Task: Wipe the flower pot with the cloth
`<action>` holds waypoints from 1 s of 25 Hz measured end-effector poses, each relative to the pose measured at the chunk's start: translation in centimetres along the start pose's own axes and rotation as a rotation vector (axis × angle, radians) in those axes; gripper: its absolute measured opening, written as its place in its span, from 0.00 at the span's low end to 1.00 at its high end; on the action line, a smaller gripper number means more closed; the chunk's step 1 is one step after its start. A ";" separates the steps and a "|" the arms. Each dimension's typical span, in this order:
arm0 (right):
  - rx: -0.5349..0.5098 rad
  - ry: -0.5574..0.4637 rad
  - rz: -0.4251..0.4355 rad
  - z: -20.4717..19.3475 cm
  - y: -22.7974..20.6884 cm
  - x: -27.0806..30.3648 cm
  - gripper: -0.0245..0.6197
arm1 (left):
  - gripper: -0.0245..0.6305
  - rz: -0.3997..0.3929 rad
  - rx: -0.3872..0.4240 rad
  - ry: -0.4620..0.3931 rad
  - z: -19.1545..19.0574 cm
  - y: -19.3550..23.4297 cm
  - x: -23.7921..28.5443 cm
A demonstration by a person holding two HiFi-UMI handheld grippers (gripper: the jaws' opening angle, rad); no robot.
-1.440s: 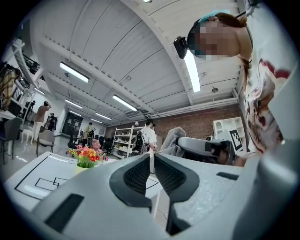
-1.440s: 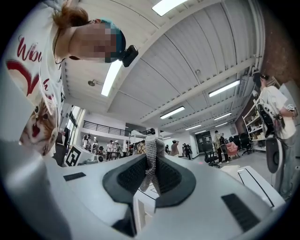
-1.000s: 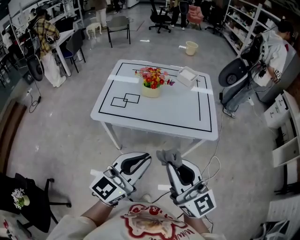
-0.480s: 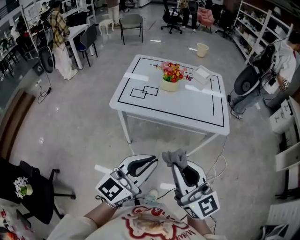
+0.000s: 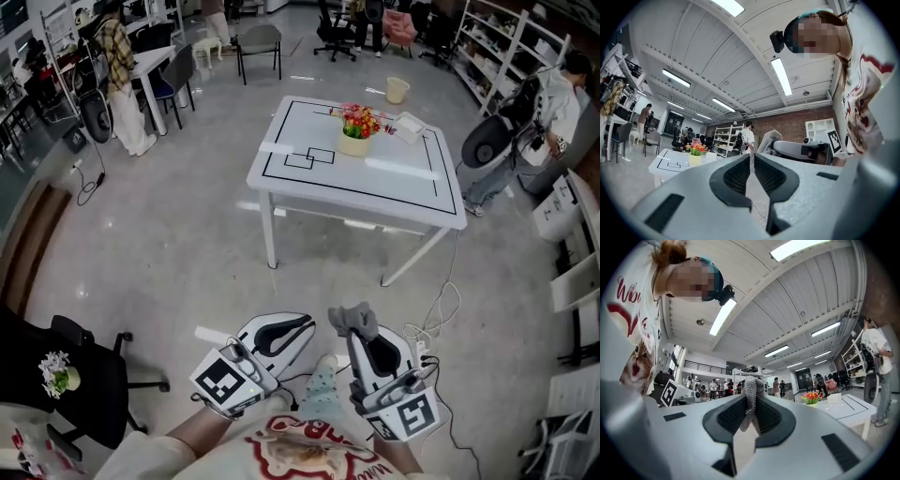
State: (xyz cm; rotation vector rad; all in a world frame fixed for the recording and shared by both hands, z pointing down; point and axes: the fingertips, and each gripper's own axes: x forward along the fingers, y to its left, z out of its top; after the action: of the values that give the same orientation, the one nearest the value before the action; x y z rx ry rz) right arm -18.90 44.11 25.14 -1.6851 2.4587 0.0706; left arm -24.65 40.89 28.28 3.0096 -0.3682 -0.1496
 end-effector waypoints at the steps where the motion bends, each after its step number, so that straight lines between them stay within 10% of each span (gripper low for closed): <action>1: 0.000 0.005 -0.015 -0.2 1.0 -0.7 0.11 | 0.09 -0.011 -0.005 0.005 -0.3 -0.6 -0.9; 25: -0.009 -0.003 -0.071 2.8 6.5 -8.6 0.11 | 0.09 -0.064 0.020 -0.040 1.7 -9.3 -4.5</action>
State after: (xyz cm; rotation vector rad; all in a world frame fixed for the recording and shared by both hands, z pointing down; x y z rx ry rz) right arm -21.62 54.75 23.40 -1.7723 2.3974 0.0755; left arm -26.97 50.80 25.92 3.0431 -0.2793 -0.2128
